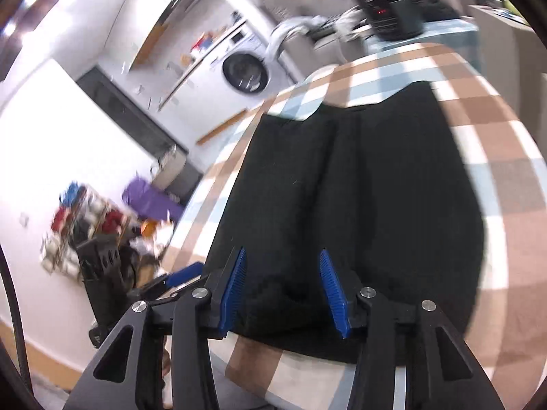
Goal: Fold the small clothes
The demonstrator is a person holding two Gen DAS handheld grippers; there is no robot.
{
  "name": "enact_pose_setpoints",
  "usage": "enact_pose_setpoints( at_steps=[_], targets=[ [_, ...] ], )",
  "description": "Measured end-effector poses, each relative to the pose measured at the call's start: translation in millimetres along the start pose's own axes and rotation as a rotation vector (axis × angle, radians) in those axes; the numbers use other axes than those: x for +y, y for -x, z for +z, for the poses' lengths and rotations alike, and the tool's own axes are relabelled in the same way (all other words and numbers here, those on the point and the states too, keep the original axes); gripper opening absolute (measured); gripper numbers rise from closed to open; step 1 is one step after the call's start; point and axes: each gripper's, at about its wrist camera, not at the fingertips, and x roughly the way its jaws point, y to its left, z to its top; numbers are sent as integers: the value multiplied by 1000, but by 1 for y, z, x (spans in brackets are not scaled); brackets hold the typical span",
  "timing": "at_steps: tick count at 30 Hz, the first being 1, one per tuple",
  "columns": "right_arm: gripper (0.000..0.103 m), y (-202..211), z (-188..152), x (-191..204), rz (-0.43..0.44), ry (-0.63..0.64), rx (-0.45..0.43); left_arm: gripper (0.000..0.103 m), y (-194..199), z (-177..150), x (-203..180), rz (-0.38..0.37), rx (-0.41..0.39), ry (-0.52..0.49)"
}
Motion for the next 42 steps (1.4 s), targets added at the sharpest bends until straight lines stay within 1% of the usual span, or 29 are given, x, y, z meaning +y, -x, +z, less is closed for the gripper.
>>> enact_pose_setpoints(
  at_steps=[2, 3, 5, 6, 7, 10, 13, 14, 15, 16, 18, 21, 22, 23, 24, 25, 26, 28, 29, 30, 32, 33, 34, 36, 38, 40, 41, 42],
  targets=[
    [46, -20, -5, 2, 48, 16, 96, 68, -1, -4, 2, -3, 4, 9],
    [46, -30, -10, 0, 37, 2, 143, 68, -1, -6, 3, 1, 8, 13],
    [43, -37, -21, -5, -37, -4, 178, 68, -4, -9, 5, 6, 17, 22],
    [32, -39, -31, -9, -53, -2, 205, 68, -5, -11, 6, 7, 23, 25],
    [28, -36, -39, -12, -51, 1, 209, 68, -6, -12, 6, 10, 29, 26],
    [27, -23, -50, -12, -40, 20, 193, 68, -9, -14, 8, 12, 33, 29],
    [28, -18, -45, -9, -35, 30, 170, 68, -8, -12, 7, 11, 31, 28],
    [31, -19, -38, -10, -17, 24, 158, 67, -8, -12, 6, 13, 29, 26],
    [36, -17, -39, -10, -1, 13, 148, 68, -7, -11, 6, 15, 27, 26],
    [37, -22, -35, -10, 19, 6, 136, 68, -6, -11, 5, 16, 26, 25],
    [37, -36, -35, -13, 14, -16, 127, 68, -5, -11, 5, 20, 23, 23],
    [12, -47, -27, -16, -16, -34, 137, 68, -1, -10, 4, 21, 13, 25],
    [10, -40, -26, -9, 1, -7, 111, 68, 1, -9, 4, 24, 5, 26],
    [9, -31, -24, -3, 0, 24, 79, 67, 3, -8, 5, 26, -3, 24],
    [9, -24, -24, 3, -24, 55, 57, 68, 4, -7, 6, 28, -7, 26],
    [9, -20, -23, 5, -51, 65, 56, 68, 4, -6, 7, 28, -9, 31],
    [9, -22, -23, 1, -68, 55, 74, 68, 2, -5, 9, 24, -8, 36],
    [10, -36, -24, -11, -133, 32, 151, 67, -2, -4, 10, 24, 1, 39],
    [11, -39, -25, -16, -131, 7, 165, 67, -4, -4, 9, 29, 9, 31],
    [14, -38, -24, -18, -101, -6, 166, 68, -4, -5, 9, 30, 10, 27],
    [24, -33, -18, -16, -78, 0, 143, 68, -5, -6, 9, 24, 13, 23],
    [33, -32, -12, -15, -59, -1, 125, 68, -6, -6, 9, 18, 17, 23],
    [39, -33, -4, -16, -42, -13, 111, 68, -8, -7, 9, 14, 21, 22],
    [40, -39, 9, -15, -31, -21, 103, 68, -11, -8, 8, 16, 28, 23],
    [40, -54, 25, -20, -60, -30, 92, 68, -13, -11, 8, 8, 38, 27],
    [40, -76, 40, -27, -35, -71, 116, 68, -13, -12, 7, 8, 39, 27],
    [40, -82, 42, -28, -36, -80, 124, 68, -13, -12, 7, 9, 40, 26],
    [35, -89, 47, -27, -40, -73, 126, 68, -13, -12, 8, 8, 40, 26]
  ],
)
